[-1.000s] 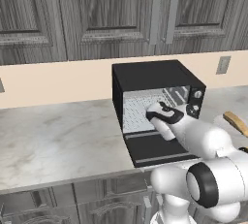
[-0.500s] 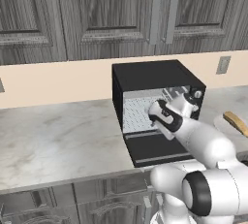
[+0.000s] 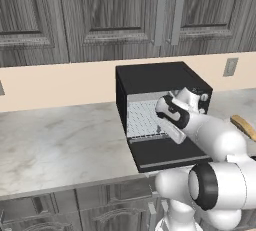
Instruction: Pull the toaster oven rack outwards. Pick up the baguette from the plate and place it on the toaster oven rack. Close the toaster oven door fully and set the temperature to the lowest setting.
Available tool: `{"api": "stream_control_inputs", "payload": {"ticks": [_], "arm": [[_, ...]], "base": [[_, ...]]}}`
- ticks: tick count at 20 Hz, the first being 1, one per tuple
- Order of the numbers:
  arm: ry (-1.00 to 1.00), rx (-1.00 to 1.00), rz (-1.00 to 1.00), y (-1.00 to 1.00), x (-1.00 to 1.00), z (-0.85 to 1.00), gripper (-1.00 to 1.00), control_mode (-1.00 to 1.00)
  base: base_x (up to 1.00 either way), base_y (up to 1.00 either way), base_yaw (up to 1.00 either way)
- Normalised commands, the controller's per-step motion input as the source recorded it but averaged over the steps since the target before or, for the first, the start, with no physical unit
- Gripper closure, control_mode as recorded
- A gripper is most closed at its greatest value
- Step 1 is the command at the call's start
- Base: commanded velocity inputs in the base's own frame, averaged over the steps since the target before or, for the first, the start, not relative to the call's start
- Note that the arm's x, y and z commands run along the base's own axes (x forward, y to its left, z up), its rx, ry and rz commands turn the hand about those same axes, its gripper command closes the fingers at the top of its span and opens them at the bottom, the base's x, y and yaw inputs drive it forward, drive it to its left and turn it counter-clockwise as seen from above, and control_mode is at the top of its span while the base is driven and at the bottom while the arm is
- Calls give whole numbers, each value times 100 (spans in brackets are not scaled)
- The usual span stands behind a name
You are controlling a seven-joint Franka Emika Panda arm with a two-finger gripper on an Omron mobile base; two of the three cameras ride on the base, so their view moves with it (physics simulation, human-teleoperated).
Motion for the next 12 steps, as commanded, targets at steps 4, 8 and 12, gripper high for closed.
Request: {"api": "stream_control_inputs", "payload": {"ticks": [4,8,12], "arm": [[28,0,8,0,-37,0,100,-100],[24,0,12,0,-47,0,100,-100],[13,0,9,0,-68,0,100,-100]], "base": [[0,0,0],[0,0,0],[0,0,0]]}}
